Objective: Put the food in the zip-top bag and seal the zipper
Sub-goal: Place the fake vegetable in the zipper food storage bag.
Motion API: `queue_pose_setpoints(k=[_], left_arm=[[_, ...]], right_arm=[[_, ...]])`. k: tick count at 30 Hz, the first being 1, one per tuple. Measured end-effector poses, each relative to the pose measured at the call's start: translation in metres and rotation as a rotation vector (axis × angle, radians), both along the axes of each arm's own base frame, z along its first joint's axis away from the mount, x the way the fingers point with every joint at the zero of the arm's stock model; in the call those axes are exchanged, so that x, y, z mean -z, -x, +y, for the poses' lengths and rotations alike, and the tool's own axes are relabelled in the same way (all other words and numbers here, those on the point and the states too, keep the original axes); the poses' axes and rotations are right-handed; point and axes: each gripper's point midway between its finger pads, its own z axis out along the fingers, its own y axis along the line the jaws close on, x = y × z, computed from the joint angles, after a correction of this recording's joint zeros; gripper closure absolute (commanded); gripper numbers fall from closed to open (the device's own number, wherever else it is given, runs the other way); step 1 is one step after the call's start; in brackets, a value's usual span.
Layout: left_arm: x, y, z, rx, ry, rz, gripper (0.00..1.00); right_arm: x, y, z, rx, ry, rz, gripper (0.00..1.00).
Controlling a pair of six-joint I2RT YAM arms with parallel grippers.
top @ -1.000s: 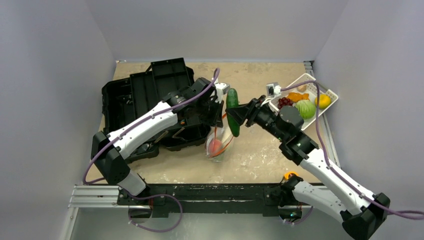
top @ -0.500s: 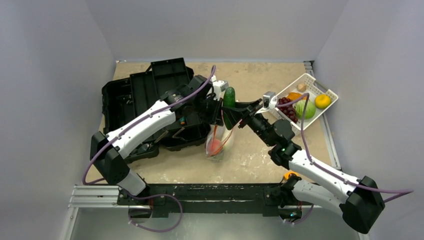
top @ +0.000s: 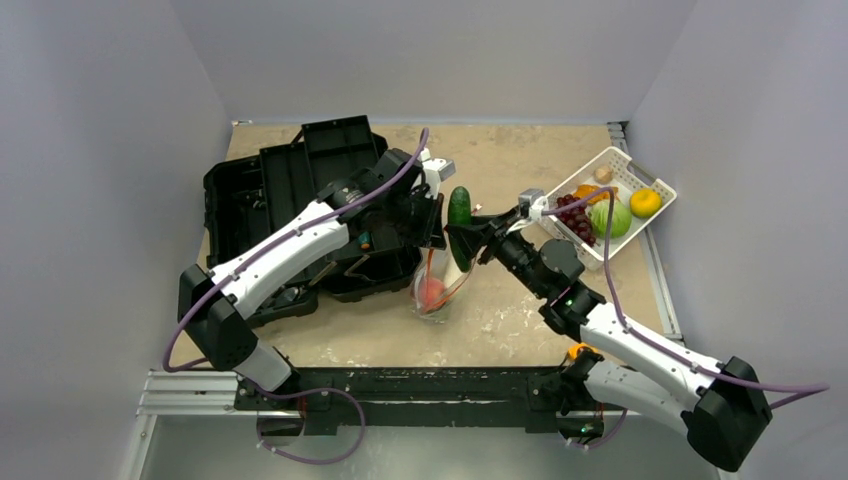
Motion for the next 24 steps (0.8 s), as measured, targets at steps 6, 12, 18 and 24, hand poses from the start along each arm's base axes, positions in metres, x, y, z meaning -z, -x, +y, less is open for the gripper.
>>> queue_pose_setpoints(k=[6,12,18,24], left_arm=[[-0.001,-0.001,0.001,-0.006,-0.001,-0.007,1.00],[-0.002,-0.002,0.003,-0.013,-0.003,-0.015,1.00],[-0.002,-0.003,0.004,-0.019,-0.008,-0.019,1.00],[-0.002,-0.004,0.004,-0.024,-0.010,-0.023,1.00]], right_arm=[[0.014,0.018,0.001,-0.062,-0.047,0.094,0.79],[0.033,0.025,-0.001,-0.061,-0.048,0.199,0.57],[0.057,0.026,-0.002,-0.051,0.018,0.305,0.44],[0.057,0.022,0.001,-0.044,0.076,0.355,0.42]])
